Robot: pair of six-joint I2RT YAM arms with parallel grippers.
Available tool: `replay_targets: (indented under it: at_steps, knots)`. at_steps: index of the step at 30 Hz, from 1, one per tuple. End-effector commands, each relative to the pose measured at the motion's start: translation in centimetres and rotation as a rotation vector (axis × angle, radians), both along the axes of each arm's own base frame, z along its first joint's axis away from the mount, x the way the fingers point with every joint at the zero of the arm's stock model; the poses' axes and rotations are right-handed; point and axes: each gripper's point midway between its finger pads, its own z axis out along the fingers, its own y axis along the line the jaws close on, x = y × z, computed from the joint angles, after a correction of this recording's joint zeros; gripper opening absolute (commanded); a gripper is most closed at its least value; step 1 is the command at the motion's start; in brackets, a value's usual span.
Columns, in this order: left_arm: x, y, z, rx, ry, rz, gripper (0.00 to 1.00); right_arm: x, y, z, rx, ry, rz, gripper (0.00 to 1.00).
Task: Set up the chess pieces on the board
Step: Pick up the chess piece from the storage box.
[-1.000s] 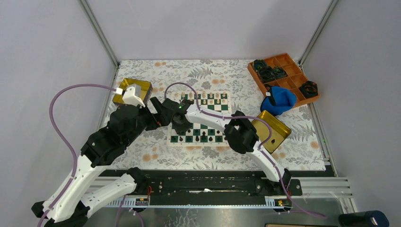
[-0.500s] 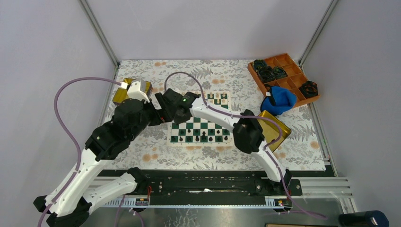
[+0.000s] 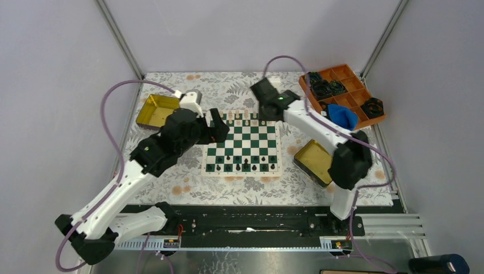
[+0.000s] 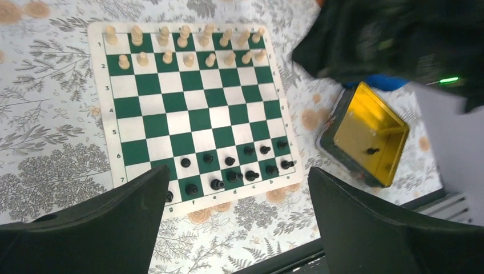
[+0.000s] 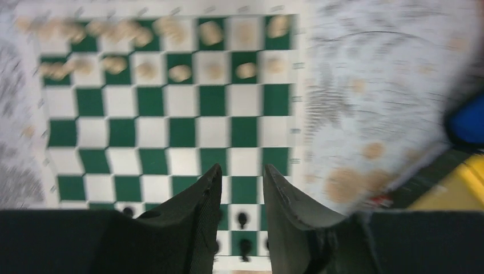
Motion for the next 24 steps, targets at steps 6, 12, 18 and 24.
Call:
replay_targets:
  at_steps: [6,12,18,24]
  knots:
    - [1.8,-7.0,-1.9,0.074,-0.039,-0.258,0.99,-3.3,-16.9,5.8,-0.028,-0.159,-0.448,0.41]
    - [0.6,-13.6,-3.2,0.14,-0.057,-0.454,0.99,-8.2,-21.7,5.2,-0.062,-0.155,-0.586,0.42]
    - [-1.5,-20.5,-4.6,0.194,-0.09,-0.676,0.99,-10.7,-26.5,6.3,-0.052,-0.21,-0.753,0.45]
    - [-2.7,-26.2,-6.0,0.192,-0.125,-0.828,0.99,-10.8,-31.0,8.8,-0.05,-0.297,-0.915,0.49]
